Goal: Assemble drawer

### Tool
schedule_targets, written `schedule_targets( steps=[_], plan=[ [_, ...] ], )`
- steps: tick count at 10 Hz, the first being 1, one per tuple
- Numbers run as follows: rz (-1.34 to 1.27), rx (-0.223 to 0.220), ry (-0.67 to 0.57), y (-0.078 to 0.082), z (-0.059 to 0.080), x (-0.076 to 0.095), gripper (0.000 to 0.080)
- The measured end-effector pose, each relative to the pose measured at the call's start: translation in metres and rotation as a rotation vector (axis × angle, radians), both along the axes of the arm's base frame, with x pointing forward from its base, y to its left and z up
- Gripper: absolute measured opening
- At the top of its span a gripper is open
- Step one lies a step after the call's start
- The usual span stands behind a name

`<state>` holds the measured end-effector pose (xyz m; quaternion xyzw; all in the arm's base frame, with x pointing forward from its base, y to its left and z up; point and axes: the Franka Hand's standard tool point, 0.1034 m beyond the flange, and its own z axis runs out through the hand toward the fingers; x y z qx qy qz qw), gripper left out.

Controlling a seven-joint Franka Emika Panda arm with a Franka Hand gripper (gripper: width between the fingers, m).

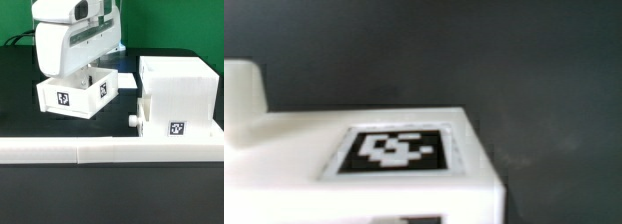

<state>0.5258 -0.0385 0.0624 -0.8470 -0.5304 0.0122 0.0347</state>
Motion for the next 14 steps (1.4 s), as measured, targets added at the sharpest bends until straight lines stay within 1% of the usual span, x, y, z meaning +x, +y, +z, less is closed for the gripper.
schedule_targets(
  steps=[2, 4, 5, 8, 10, 12, 14],
  plan=[
    [0.179, -0.005, -0.009, -0.002, -0.002, 0.0, 0.0042],
    [0.415, -0.033, -0.018, -0.002, -0.006, 0.003, 0.0042],
    [0.479, -0.045, -0.017, -0.001, -0.007, 0.006, 0.0042],
    [0.467, -0.044, -0.014, -0.002, -0.009, 0.005, 0.0042],
    [0.425, -0.045, -0.022, 0.007, -0.006, 0.012, 0.0042],
    [0.397, -0.041, -0.028, 0.021, -0.004, 0.016, 0.0042],
    [0.396, -0.04, -0.026, 0.02, -0.005, 0.016, 0.0042]
  ],
)
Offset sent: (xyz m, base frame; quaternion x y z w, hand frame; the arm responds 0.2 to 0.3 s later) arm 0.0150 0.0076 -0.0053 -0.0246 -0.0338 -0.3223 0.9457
